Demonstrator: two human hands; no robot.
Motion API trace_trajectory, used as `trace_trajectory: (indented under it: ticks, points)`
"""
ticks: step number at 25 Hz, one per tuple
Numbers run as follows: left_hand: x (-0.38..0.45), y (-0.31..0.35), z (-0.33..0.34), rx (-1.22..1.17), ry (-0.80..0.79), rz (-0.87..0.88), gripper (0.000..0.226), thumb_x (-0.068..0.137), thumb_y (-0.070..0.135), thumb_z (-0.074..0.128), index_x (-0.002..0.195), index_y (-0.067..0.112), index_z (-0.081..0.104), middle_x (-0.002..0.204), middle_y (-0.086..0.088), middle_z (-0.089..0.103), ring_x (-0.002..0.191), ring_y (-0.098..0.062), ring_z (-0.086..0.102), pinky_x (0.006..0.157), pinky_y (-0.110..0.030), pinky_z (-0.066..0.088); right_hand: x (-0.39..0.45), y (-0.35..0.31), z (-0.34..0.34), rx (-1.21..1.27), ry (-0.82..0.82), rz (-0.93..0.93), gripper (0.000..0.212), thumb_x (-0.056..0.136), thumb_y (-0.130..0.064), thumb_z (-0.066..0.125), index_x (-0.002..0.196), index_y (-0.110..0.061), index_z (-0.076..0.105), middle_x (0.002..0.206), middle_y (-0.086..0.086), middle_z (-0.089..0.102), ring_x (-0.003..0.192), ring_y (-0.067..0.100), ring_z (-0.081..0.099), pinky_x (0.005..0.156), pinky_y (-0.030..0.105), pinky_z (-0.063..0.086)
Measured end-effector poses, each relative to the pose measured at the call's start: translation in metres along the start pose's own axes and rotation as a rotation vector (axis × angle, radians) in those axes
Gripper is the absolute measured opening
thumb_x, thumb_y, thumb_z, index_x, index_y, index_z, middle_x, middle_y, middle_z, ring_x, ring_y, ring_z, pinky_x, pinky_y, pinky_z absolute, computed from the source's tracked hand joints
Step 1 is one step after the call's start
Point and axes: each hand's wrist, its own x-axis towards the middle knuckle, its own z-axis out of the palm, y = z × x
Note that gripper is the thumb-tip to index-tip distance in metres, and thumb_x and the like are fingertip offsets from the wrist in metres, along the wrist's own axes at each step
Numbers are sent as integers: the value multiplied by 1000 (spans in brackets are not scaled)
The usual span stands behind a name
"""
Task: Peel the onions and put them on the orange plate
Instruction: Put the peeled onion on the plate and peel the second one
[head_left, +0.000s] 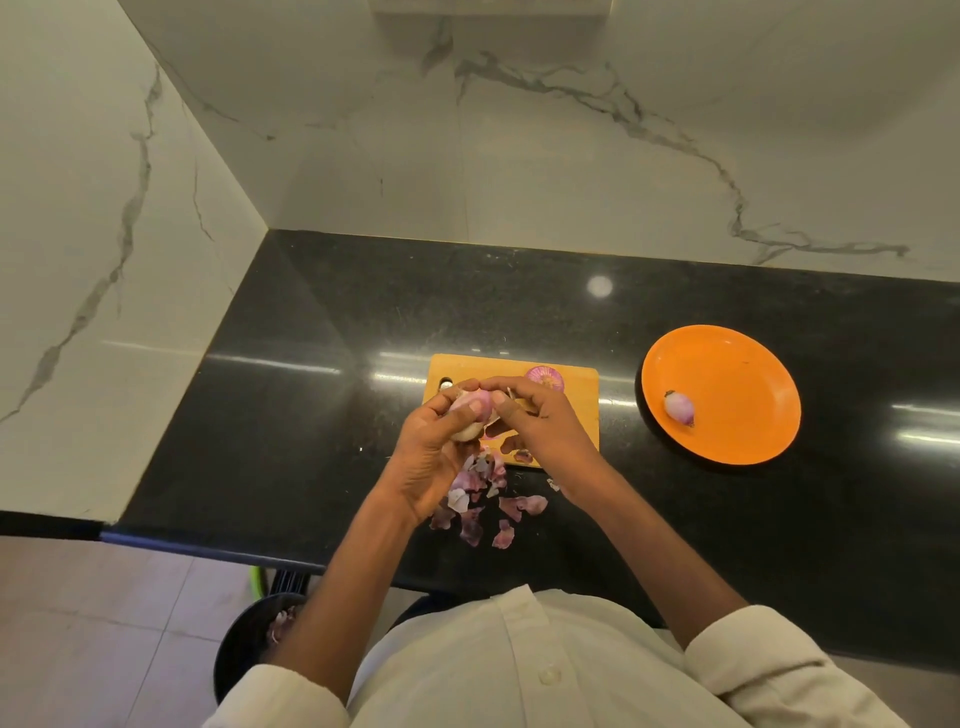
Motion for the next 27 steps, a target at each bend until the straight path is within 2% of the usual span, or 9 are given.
trace_trajectory:
  ticks: [3,6,8,10,14,18,21,23,27]
  points:
    - [-1,1,-3,151,-54,72,53,90,-6,77,140,5,64,140,-21,65,130,-37,64,111,-52,53,0,-1,0,206,32,109,23,99,-18,72,120,-10,71,124,14,71,103,26,76,78,30,63]
    - [-5,5,3,413,-6,185,59,88,-9,79,140,14,65,128,-13,70,122,-32,70,103,-45,60,2,-2,-4,429,32,217,34,94,-12,76,123,-1,65,128,24,68,109,32,75,82,33,64]
    - [-6,8,3,524,30,213,69,88,-11,77,148,19,58,119,-12,74,113,-27,74,96,-39,63,2,-3,-6,488,-6,258,38,94,-9,76,128,-1,63,130,25,68,109,34,75,87,37,64]
    - [-7,12,1,584,26,202,84,90,-12,74,159,25,44,118,-13,75,111,-24,76,96,-40,63,0,-2,-5,467,-63,270,38,96,-11,75,132,-9,66,130,21,69,112,33,74,94,41,62]
    - [-8,12,2,638,37,181,98,91,-11,74,166,30,27,116,-9,77,111,-22,76,102,-45,61,1,1,-5,189,-73,199,38,92,-26,81,127,-15,73,125,13,73,111,25,75,98,46,61]
    - [-6,8,-2,710,46,202,93,93,4,79,165,34,28,126,-1,71,117,-22,72,100,-45,61,4,-1,-4,131,-19,205,30,96,-23,76,123,-9,73,116,13,77,103,22,77,93,37,63]
    - [-9,5,7,903,104,293,84,84,25,91,153,31,43,135,6,57,114,-13,65,91,-28,61,1,0,0,467,30,306,27,99,-22,72,116,-1,74,115,18,77,94,24,76,74,27,62]
    - [-9,1,14,958,137,352,75,79,29,95,140,28,52,125,8,64,104,-8,70,87,-27,63,0,2,1,623,42,373,24,97,-22,75,112,-3,76,113,22,76,90,24,73,69,25,59]
    - [-9,-5,14,1131,228,466,43,89,32,86,123,26,60,104,12,70,93,-4,72,81,-34,64,0,1,4,596,67,377,32,93,-21,79,118,-2,72,113,20,77,96,25,74,95,38,58]
